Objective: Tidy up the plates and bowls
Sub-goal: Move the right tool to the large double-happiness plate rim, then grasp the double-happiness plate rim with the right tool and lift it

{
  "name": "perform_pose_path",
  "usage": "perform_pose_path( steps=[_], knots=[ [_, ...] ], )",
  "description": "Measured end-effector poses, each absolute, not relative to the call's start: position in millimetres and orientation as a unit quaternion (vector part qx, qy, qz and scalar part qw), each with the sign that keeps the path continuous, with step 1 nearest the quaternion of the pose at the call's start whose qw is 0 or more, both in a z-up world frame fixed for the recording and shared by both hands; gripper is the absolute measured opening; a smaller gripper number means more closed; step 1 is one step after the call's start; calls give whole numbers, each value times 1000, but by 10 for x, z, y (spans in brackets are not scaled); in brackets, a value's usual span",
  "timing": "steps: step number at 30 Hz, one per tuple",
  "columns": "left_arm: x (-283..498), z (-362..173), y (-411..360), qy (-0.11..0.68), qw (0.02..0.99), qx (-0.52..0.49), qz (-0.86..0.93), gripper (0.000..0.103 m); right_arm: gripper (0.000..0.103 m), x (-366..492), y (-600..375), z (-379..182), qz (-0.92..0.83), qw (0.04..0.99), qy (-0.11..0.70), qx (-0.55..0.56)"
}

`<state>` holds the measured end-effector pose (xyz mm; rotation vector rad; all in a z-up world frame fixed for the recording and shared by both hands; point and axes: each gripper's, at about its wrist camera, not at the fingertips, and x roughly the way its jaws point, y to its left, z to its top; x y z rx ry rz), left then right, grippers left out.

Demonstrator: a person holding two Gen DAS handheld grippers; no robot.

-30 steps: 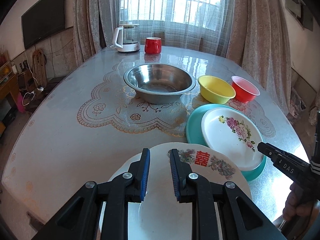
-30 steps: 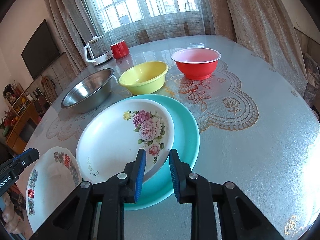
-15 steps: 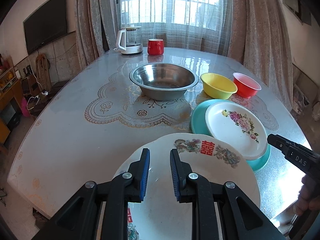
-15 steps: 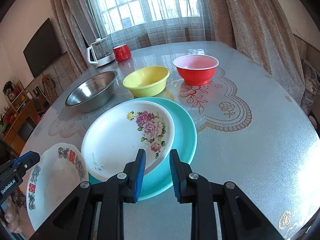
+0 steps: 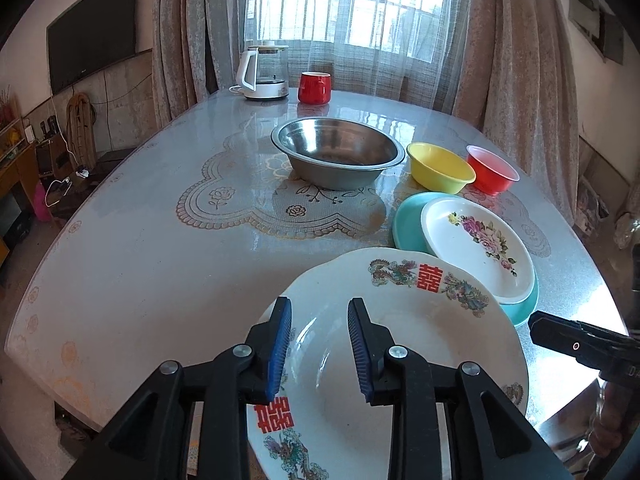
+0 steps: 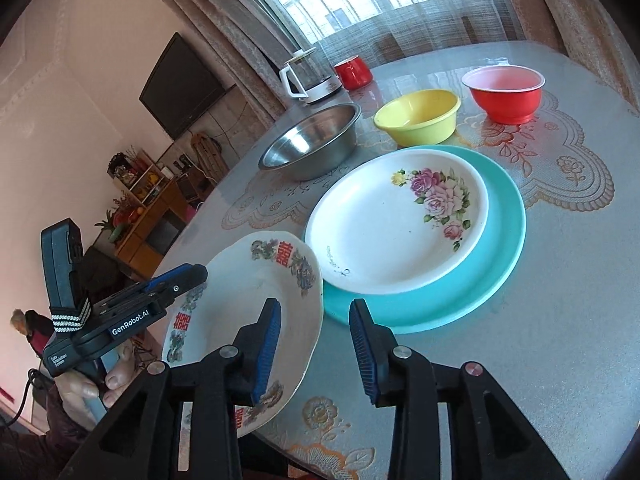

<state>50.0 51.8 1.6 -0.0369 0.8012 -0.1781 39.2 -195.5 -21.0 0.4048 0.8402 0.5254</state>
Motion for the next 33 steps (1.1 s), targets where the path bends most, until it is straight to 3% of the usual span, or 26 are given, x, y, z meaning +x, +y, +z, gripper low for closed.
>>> perform_pose_path(
  steps=[8,20,24,33],
  knots=[
    [427,-12,989,383,919,-67,-72,37,36,380,-1937,-391,271,839,423,210],
    [296,-365,965,419,895,-105,-113,36,33,388,-1771,-524,281,844,419,183],
    [298,-385,909,420,893,-110,-118,27,30,421,-1729,-579,287,844,415,180],
    [313,-378,780,426,897,-75,-86,31,29,432,-1753,-632,315,840,398,191]
  ],
)
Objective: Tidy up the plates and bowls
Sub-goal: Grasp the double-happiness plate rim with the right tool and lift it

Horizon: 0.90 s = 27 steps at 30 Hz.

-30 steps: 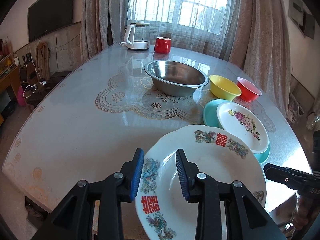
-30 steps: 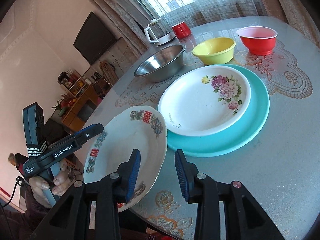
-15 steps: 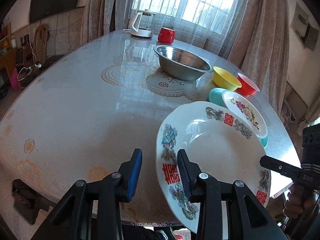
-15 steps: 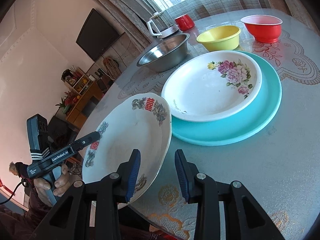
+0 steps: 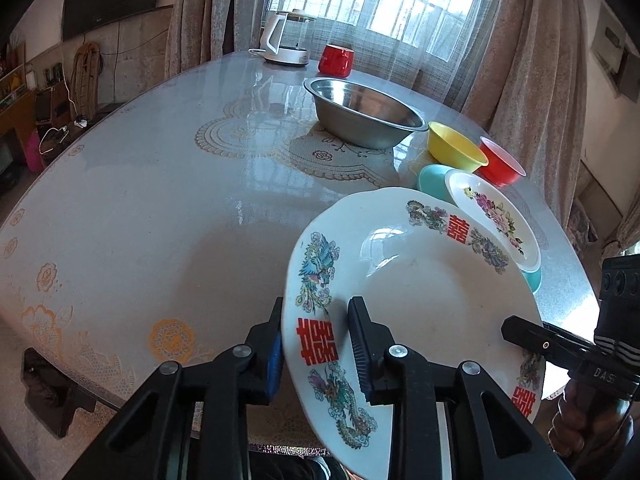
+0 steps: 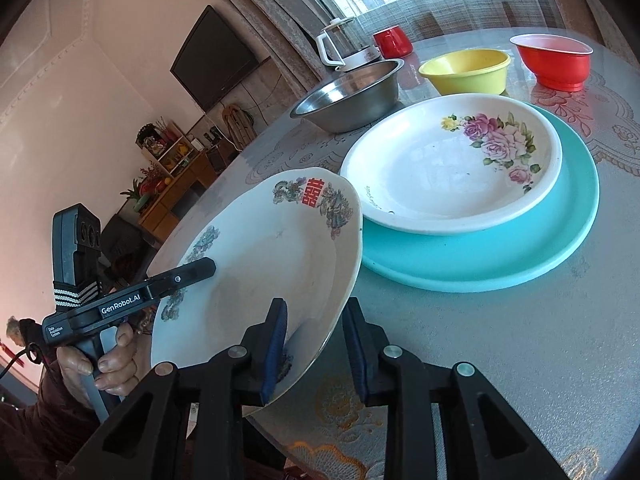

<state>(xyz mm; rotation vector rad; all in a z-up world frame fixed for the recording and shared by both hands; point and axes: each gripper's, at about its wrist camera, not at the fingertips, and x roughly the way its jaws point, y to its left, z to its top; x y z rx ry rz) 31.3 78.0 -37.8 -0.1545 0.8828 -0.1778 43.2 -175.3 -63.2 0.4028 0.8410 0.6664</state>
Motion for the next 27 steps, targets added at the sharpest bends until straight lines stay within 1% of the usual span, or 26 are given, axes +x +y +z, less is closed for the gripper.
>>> perform_pose_path(
  steps=[3,13,22,27],
  knots=[
    [331,-380,731,431,897,-61,-73,33,28,447,-1794,-673,327,833,395,208],
    [335,-391,677,435,898,-49,-47,38,24,433,-1654,-656,359,834,382,174],
    [345,-388,644,438,897,-41,-36,41,24,463,-1632,-643,360,832,388,165],
    [338,-390,639,435,899,-40,-32,41,24,465,-1588,-603,357,836,394,139]
  ],
)
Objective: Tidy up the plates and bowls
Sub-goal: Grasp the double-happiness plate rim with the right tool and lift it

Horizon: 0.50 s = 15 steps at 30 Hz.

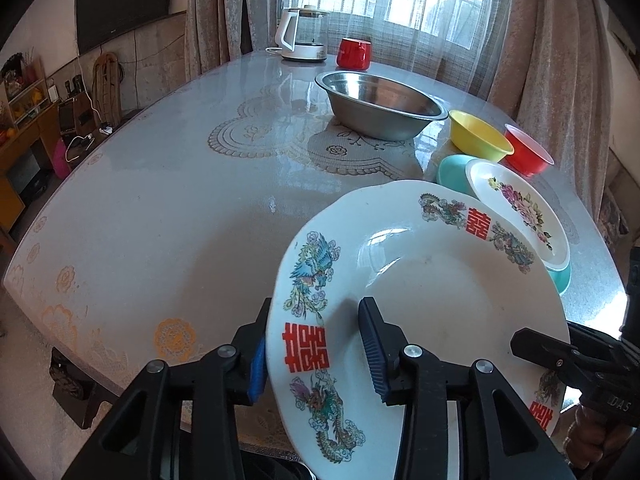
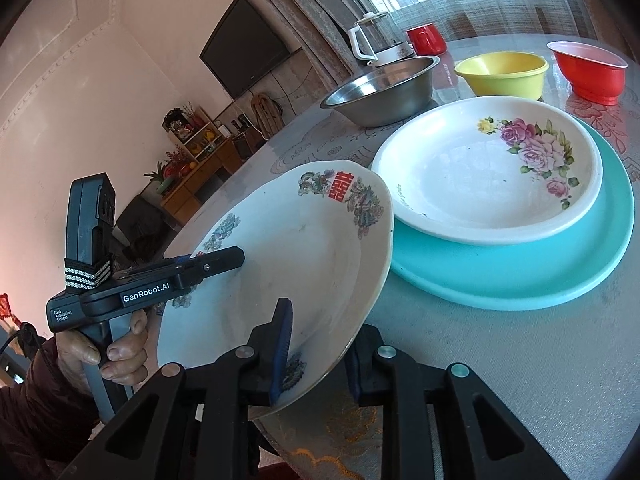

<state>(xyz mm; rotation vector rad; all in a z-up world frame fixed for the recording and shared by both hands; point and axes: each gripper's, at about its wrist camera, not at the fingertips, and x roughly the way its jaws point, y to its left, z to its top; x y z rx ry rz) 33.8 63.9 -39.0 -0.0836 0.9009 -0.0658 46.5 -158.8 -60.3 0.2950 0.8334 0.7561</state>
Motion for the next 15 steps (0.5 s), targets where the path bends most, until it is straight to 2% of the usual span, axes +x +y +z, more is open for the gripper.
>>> perform_pose_path(
  steps=[15],
  knots=[
    [354,-368,791,413,908,-33,-59,36,22,458,-1376,-503,299,853,414,112]
  ],
)
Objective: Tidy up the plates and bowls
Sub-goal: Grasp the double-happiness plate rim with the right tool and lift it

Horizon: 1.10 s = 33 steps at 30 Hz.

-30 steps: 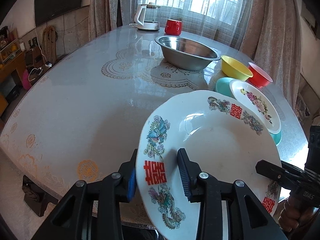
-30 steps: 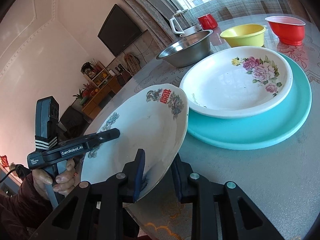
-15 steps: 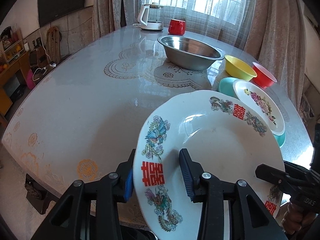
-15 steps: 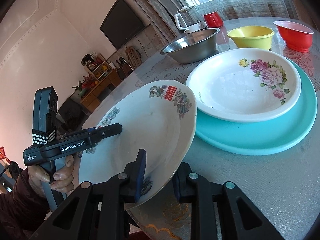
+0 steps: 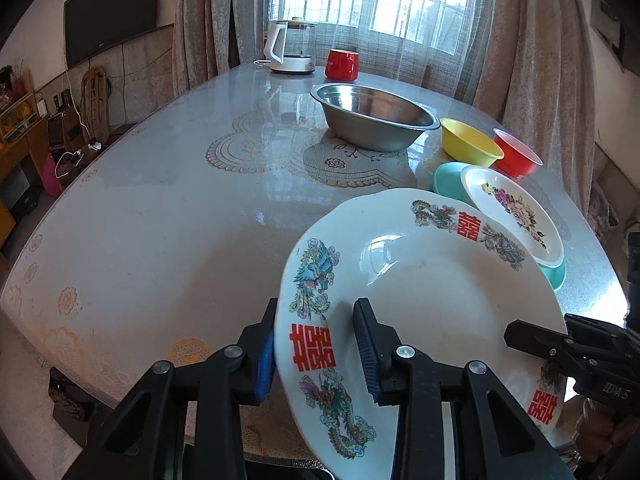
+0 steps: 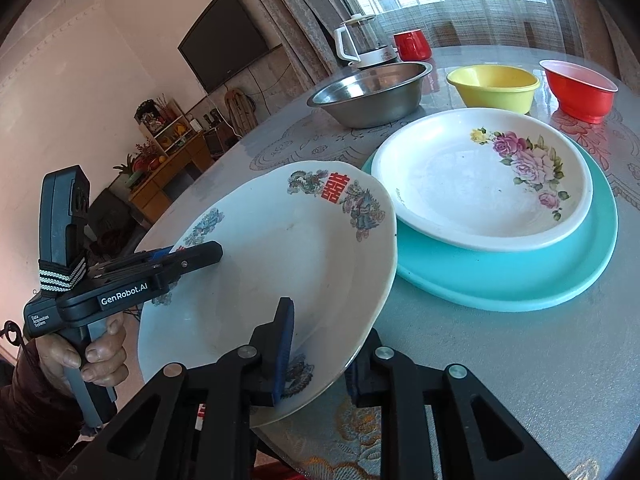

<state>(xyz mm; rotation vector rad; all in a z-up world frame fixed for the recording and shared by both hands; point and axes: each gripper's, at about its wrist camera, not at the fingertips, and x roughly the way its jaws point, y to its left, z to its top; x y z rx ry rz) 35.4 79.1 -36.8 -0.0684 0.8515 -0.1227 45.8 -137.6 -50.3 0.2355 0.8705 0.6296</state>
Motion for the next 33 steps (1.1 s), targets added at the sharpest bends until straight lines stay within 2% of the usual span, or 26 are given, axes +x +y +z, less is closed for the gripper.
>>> perform_pose_path(
  steps=[10,33],
  knots=[
    [468,-400,926,397,913,-41,-84,35,24,552,-1213,-467,258,855,440,94],
    [476,-484,1045,397,906,-79,-125,33,25,464,-1146,-448,215,876,421,95]
  ],
)
